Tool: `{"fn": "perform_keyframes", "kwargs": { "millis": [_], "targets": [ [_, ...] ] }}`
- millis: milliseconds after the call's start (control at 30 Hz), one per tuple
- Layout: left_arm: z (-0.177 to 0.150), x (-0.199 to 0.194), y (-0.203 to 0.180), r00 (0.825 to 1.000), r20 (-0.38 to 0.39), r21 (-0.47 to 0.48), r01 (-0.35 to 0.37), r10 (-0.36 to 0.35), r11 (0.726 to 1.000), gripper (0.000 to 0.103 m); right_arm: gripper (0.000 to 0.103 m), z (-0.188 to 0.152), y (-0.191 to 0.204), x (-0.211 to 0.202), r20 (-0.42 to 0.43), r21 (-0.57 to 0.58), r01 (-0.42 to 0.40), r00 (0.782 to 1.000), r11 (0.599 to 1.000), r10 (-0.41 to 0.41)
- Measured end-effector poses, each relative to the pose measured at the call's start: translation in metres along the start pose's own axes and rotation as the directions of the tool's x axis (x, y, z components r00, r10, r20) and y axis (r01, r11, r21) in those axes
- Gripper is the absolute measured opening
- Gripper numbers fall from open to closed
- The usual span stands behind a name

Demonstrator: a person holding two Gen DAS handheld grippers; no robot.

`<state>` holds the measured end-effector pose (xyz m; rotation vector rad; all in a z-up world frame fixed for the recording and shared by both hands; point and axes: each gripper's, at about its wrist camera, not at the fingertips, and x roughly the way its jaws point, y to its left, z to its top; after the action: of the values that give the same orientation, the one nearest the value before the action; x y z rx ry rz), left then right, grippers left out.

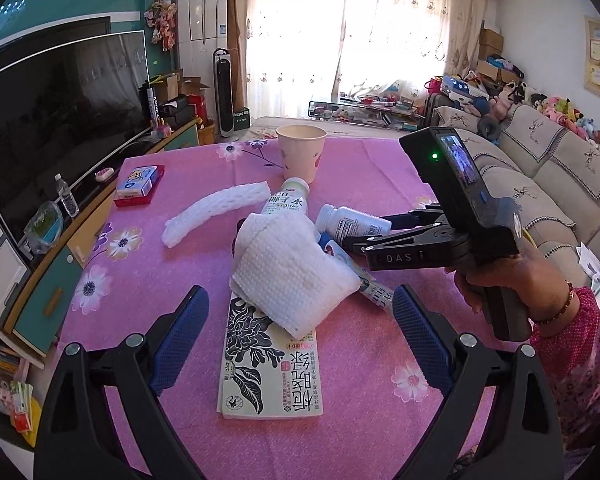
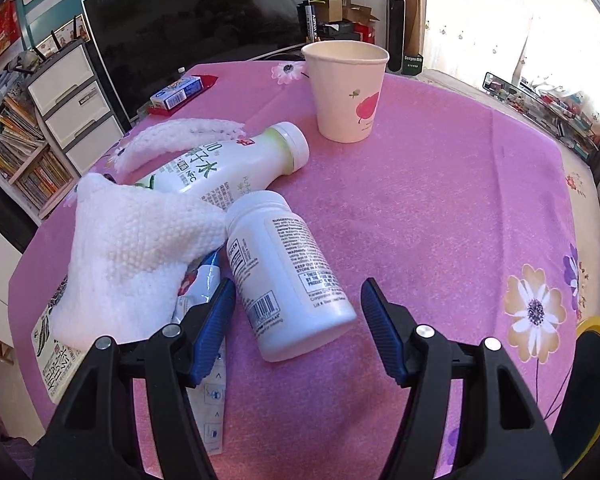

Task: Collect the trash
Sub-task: 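Grasp the white pill bottle with the right gripper and lift it, then carry the white bottle over the bin and open the right gripper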

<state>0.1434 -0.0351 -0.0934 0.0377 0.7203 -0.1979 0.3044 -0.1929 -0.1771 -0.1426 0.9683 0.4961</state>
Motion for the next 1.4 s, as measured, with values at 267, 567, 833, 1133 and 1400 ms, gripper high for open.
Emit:
{"fn": "perform_keyframes", "kwargs": {
  "millis": [267,567,833,1133,1400],
  "targets": [
    [-0.001,0.004,-0.002,1.000,-0.005,-0.002,0.001,-0.001,1.000,0.092,0.056,0.004,0.005,0.010,-0.007,-0.011,0.011,1.000,1.000,-0.011],
    [-0.003,0.009,-0.006,1.000,-0.015,0.003,0.007,-0.007,1.000,0.092,0.044,-0.004,0.001,-0.012,0.028,0.016,0.043,0.999,0.999,-0.044],
    [-0.004,0.012,-0.013,1.000,-0.018,0.017,0.015,-0.015,1.000,0.092,0.044,-0.019,-0.003,-0.051,0.087,0.034,0.034,0.995,0.999,-0.037],
    [-0.002,0.016,-0.027,0.999,-0.024,0.047,0.028,-0.027,0.999,0.092,0.044,-0.051,-0.051,-0.091,0.112,0.141,0.141,0.981,0.980,-0.157],
    [0.001,0.021,-0.044,0.998,-0.037,0.080,0.043,-0.041,0.996,0.092,0.044,-0.096,-0.145,-0.113,0.051,0.334,0.301,0.941,0.893,-0.336]
  ]
}}
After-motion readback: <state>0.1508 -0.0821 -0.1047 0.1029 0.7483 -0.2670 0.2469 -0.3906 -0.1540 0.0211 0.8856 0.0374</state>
